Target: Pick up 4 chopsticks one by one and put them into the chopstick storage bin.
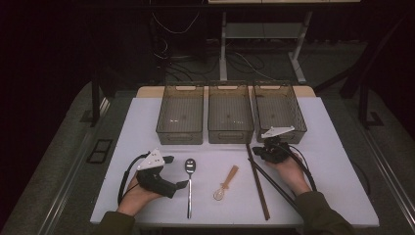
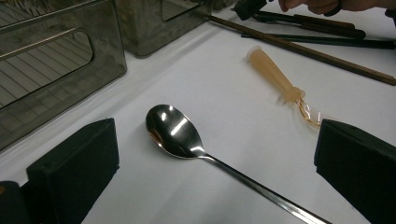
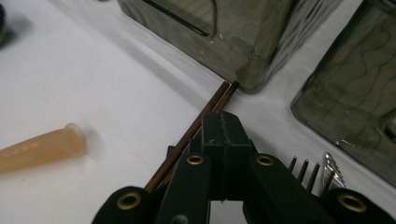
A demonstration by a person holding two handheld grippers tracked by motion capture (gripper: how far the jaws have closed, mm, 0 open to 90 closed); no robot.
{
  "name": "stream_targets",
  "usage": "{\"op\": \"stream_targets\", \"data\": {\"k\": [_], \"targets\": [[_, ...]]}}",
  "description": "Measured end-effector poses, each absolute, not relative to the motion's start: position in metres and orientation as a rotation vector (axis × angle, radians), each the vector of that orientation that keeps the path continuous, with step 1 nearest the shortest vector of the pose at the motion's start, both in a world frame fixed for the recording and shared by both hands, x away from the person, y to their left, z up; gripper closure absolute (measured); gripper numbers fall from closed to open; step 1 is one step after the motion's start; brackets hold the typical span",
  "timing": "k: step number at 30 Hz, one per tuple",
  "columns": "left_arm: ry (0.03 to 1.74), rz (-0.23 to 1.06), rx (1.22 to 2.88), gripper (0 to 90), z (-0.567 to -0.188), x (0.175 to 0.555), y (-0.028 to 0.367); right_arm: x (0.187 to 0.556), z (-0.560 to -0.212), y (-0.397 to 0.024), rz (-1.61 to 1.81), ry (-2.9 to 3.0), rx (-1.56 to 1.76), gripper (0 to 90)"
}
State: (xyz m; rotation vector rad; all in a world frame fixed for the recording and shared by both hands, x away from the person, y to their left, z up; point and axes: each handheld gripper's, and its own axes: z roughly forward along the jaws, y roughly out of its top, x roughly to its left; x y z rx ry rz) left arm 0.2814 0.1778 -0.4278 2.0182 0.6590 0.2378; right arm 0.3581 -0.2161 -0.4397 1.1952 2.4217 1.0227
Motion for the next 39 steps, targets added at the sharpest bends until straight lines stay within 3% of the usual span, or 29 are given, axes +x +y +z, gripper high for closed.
{"op": "stream_targets", "data": {"k": [39], "targets": [[0.638,0.224,2.034,0.0,-0.429,0.281,0.176,0.36,-0.448,-0.201,1.0,2.453,1.191,90.0]]}}
